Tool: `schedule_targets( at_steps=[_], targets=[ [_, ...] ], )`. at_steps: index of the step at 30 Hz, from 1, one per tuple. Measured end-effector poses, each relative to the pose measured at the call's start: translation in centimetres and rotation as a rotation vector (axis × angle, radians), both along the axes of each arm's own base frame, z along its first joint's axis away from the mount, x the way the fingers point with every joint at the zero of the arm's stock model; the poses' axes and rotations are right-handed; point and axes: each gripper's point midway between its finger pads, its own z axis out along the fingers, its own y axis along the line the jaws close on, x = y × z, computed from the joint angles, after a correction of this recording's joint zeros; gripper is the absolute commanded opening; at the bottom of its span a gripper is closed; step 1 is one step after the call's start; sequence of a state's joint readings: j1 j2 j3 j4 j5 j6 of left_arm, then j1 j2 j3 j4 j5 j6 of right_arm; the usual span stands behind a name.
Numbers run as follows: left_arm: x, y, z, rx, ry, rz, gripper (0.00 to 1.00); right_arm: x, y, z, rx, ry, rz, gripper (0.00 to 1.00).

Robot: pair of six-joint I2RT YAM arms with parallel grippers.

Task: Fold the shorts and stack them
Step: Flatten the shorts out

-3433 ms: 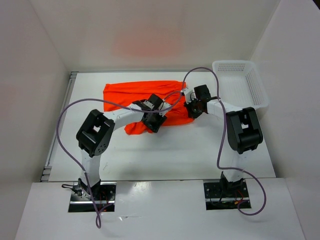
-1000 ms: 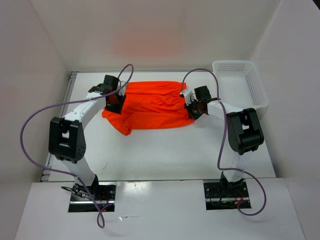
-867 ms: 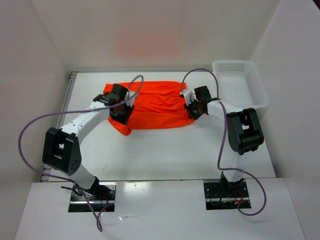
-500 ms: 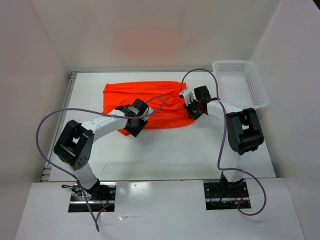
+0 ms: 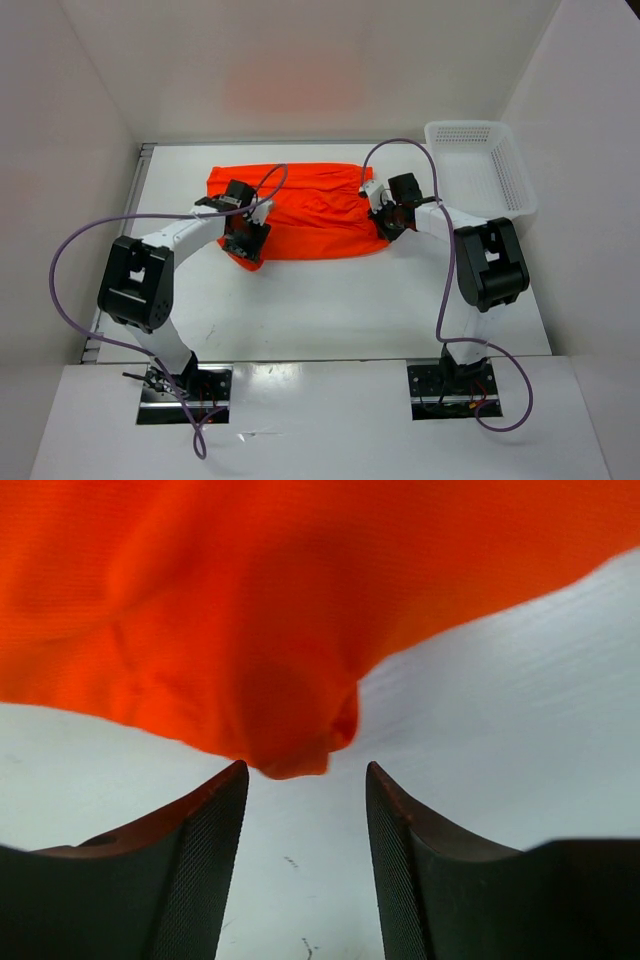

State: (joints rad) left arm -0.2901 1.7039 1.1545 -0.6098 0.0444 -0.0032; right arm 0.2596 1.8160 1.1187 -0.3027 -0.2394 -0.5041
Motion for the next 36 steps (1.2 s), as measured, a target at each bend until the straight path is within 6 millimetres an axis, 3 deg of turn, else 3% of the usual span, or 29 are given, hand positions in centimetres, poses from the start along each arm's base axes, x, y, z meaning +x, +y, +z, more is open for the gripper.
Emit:
schedule_targets(
  at_steps=[7, 11, 12, 16, 21, 27, 30, 33, 35, 36],
  targets=[
    [-2.3, -1.0, -1.4, -0.056, 0.078, -0.032, 0.60, -0.4, -0.3, -0.1, -0.009, 0.002, 0.000, 0.00],
    [-1.2, 0.1, -2.7, -0.018, 0.070, 0.004, 0.40, -0.4, -0.3, -0.1, -0.010, 0.001, 0.002, 0.00],
    [-0.7, 0.6, -3.1, -0.006, 0.070, 0.017, 0.24, -0.4, -0.3, -0.1, -0.012, 0.000, 0.004, 0.00],
    [1.1, 3.2, -3.3, 0.062, 0.026, 0.088, 0.00, -0.3, -0.3, -0.1, -0.019, -0.005, 0.014, 0.00],
    [3.2, 6.8, -2.2, 0.182, -0.080, 0.182, 0.00, -0.6, 0.3, -0.1, 0.004, 0.001, 0.044, 0.00],
    [5.0, 9.7, 2.9, 0.276, -0.330, 0.288, 0.00, -1.4, 2.4, 0.1, 0.045, 0.013, 0.104, 0.00],
    [3.9, 9.7, 2.7, 0.309, -0.356, 0.286, 0.09, -1.6, 2.8, 0.1, 0.051, 0.014, 0.116, 0.00],
    [0.9, 7.7, 0.4, 0.321, -0.263, 0.188, 0.29, -1.5, 2.4, 0.0, 0.031, 0.010, 0.109, 0.00],
    [-1.1, 5.9, -0.6, 0.296, -0.188, 0.104, 0.50, -1.4, 2.1, 0.0, 0.019, 0.009, 0.104, 0.00],
    [-1.8, 5.0, -0.9, 0.274, -0.161, 0.072, 0.54, -1.4, 2.0, -0.1, 0.015, 0.008, 0.102, 0.00]
  ],
)
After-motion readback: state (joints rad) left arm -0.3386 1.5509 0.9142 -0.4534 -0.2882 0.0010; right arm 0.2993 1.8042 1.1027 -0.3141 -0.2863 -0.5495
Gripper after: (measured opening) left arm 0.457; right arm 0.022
